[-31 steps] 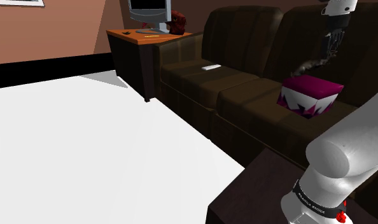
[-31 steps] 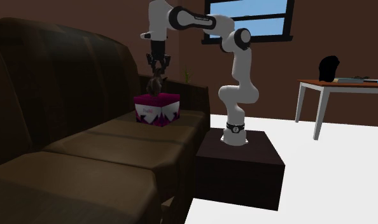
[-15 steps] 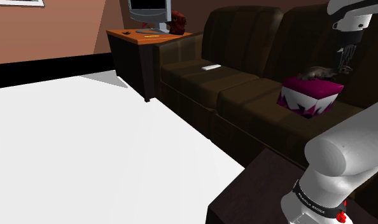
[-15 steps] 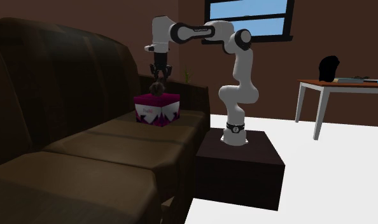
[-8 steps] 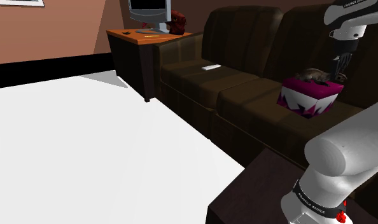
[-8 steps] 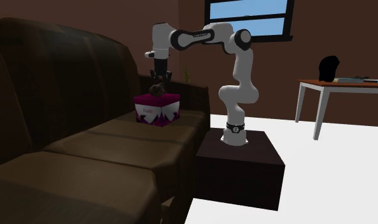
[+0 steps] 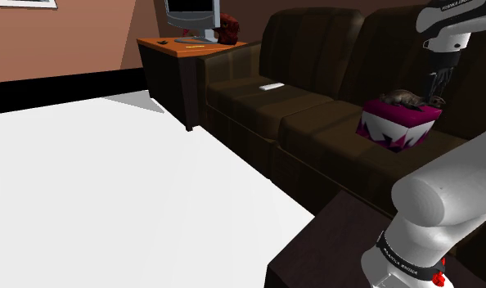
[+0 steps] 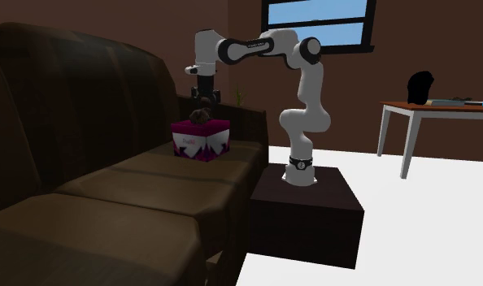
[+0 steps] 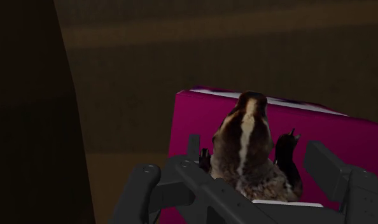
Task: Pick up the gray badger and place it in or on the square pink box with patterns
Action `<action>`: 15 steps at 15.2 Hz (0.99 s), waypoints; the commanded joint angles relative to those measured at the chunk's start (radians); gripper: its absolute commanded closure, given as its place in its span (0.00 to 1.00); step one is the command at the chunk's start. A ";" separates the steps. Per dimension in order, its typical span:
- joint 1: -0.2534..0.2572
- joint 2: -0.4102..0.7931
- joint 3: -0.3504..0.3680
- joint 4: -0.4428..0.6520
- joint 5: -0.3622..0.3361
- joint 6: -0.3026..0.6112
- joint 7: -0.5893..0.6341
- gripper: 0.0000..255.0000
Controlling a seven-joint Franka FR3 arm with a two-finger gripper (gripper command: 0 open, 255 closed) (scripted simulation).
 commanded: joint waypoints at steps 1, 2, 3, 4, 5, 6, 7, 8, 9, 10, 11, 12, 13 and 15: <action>0.000 0.000 0.000 0.000 0.000 0.000 0.000 0.00; 0.000 0.000 0.000 0.000 0.000 0.000 0.000 0.00; 0.000 0.000 0.000 0.000 0.000 0.000 0.000 0.00; 0.000 0.000 0.000 0.000 0.000 0.000 0.000 0.00; 0.003 0.000 0.009 0.031 0.005 -0.033 -0.002 0.00; 0.007 0.001 0.016 0.064 0.009 -0.065 -0.004 0.00; 0.010 0.004 0.024 0.098 0.015 -0.098 -0.007 0.00; 0.013 0.008 0.029 0.126 0.019 -0.123 -0.010 0.00; 0.013 0.008 0.029 0.126 0.019 -0.123 -0.010 0.00; 0.013 0.007 0.029 0.126 0.019 -0.123 -0.010 0.00; 0.013 0.008 0.029 0.126 0.019 -0.123 -0.010 0.00; 0.013 0.008 0.029 0.126 0.019 -0.123 -0.010 0.00; 0.013 0.008 0.029 0.126 0.019 -0.123 -0.010 0.00; 0.013 0.008 0.029 0.126 0.019 -0.123 -0.010 0.00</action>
